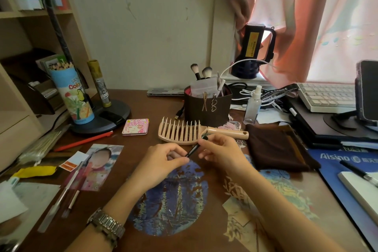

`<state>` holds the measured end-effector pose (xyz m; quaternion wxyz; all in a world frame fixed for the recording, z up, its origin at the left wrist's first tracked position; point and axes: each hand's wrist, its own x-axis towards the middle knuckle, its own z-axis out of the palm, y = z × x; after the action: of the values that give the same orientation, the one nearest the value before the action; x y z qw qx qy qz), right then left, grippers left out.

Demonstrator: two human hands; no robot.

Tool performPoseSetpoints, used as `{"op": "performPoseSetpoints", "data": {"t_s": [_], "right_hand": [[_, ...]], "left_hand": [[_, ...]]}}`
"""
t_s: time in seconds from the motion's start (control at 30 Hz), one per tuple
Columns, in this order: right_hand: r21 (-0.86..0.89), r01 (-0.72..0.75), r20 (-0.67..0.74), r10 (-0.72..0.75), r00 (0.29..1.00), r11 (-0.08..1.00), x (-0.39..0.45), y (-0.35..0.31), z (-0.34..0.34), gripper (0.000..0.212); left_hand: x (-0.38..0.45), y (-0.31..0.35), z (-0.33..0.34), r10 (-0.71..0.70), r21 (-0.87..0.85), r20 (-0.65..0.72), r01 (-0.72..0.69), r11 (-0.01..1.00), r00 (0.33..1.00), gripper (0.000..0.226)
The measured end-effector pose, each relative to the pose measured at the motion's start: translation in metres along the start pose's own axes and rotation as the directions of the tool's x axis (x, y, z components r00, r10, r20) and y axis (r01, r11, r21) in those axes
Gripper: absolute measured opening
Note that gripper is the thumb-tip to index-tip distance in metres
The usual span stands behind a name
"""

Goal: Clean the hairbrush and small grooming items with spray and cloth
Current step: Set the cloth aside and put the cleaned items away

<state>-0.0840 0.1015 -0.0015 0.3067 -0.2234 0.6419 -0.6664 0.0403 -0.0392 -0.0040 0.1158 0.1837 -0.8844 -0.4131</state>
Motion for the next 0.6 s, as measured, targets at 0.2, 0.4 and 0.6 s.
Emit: {"op": "performPoseSetpoints", "data": {"t_s": [0.2, 0.4, 0.6], "right_hand": [[-0.286, 0.098, -0.033, -0.112, 0.993, 0.953, 0.000, -0.002, -0.009, 0.017], [-0.351, 0.131, -0.022, -0.148, 0.989, 0.927, 0.004, 0.002, -0.015, 0.020], [-0.368, 0.169, -0.010, -0.186, 0.983, 0.914, 0.005, 0.004, -0.018, 0.021]], "left_hand": [[0.000, 0.001, -0.001, -0.005, 0.002, -0.013, 0.005, 1.000, 1.000, 0.013], [0.000, 0.002, 0.000, -0.005, 0.011, 0.012, 0.005, 1.000, 1.000, 0.012], [-0.001, 0.002, 0.000, 0.008, 0.006, 0.045, -0.008, 1.000, 0.999, 0.013]]}}
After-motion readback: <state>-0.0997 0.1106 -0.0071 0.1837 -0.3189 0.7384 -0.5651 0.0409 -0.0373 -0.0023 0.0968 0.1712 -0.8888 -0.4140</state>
